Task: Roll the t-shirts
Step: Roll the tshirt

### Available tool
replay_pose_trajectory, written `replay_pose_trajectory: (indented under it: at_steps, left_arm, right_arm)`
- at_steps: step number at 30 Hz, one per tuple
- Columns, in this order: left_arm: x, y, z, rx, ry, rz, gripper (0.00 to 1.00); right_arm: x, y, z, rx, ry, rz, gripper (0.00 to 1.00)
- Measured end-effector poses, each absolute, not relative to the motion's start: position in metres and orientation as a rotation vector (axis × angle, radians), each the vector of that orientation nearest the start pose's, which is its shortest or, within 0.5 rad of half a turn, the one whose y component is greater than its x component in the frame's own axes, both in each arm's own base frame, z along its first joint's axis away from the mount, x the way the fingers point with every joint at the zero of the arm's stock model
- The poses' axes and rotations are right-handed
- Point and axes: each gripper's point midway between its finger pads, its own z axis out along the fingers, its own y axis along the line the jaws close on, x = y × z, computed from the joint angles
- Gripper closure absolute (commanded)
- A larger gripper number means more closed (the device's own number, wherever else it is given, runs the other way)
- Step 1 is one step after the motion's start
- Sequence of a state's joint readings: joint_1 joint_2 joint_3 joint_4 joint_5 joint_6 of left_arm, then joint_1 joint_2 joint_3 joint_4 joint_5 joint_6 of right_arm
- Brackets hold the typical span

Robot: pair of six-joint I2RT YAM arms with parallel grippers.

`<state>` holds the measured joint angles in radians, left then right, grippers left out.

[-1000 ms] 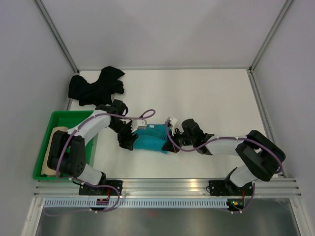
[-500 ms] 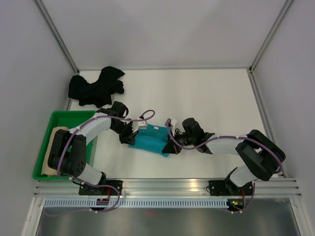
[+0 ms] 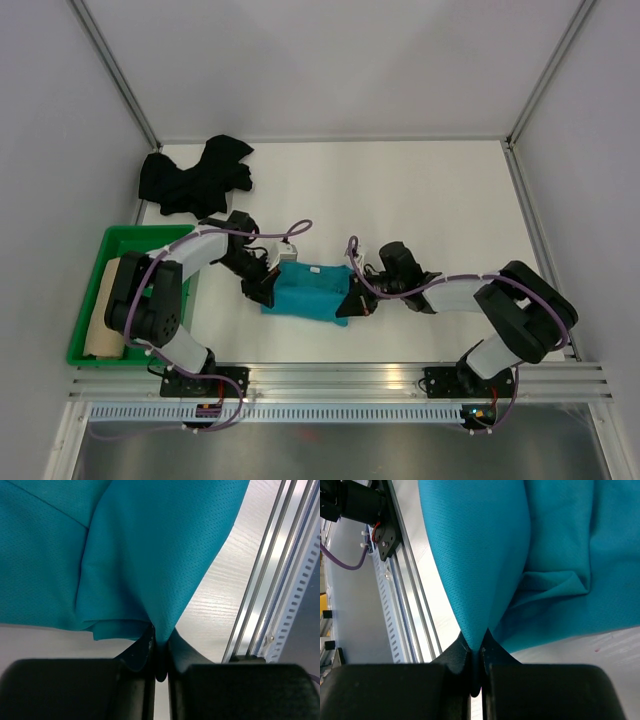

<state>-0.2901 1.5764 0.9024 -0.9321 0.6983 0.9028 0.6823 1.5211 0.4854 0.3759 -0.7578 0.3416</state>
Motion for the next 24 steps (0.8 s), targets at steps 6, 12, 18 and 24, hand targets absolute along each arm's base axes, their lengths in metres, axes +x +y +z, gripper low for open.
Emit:
replay_pose_trajectory:
  at_steps: [6, 12, 18, 24]
  left_arm:
    - [0.189, -0.146, 0.043, 1.472, 2.377, -1.007, 0.51]
    - [0.194, -0.149, 0.045, 1.404, 2.398, -1.005, 0.44]
    - [0.205, -0.156, 0.049, 1.338, 2.380, -1.005, 0.44]
    - [0.214, -0.161, 0.050, 1.289, 2.372, -0.996, 0.49]
  right_arm:
    - [0.163, 0.293, 0.039, -0.787, 2.281, 1.406, 1.00]
    - [0.163, 0.292, 0.037, -0.784, 2.288, 1.420, 1.00]
    - [0.164, 0.290, 0.036, -0.776, 2.295, 1.423, 1.00]
    - [0.165, 0.290, 0.034, -0.778, 2.301, 1.419, 1.00]
